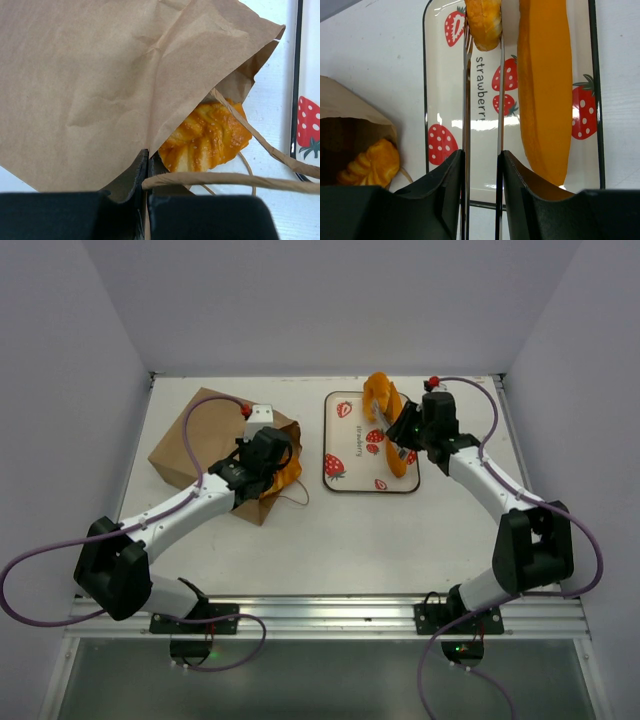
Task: Take the fake bread out of the paper bag
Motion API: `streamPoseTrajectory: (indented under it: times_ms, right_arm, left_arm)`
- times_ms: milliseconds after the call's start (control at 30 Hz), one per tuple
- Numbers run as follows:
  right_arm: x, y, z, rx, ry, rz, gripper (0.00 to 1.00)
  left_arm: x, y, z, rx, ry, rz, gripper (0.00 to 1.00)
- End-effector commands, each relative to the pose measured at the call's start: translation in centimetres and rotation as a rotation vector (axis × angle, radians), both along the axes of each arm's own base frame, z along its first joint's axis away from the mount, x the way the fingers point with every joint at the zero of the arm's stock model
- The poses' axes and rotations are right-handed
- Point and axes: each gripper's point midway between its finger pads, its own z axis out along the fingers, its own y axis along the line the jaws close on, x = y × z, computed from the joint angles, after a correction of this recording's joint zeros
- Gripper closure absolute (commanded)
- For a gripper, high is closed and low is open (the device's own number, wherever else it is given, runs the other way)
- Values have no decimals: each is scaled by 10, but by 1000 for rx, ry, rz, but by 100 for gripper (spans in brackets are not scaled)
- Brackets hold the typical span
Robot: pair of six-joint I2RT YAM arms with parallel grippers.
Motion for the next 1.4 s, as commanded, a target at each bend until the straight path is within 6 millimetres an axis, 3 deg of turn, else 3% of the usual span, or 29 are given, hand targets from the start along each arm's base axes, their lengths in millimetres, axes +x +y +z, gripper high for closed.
streamPoseTrajectory:
  times_ms: [0,533,933,1367]
  right_arm:
    - [28,-5,41,21,-137,-43,67]
    - [31,-10,44,19,-132,-54,49]
    - [21,-18,57,-11,-143,-66,47]
    - [-7,-32,62,-50,-147,-82,47]
  left_arm:
    - [6,0,17,-41,-76,22,100]
    - [5,0,18,-42,-76,17,100]
    - [4,-1,19,-50,-77,14,100]
    - [2,0,22,-59,-80,12,100]
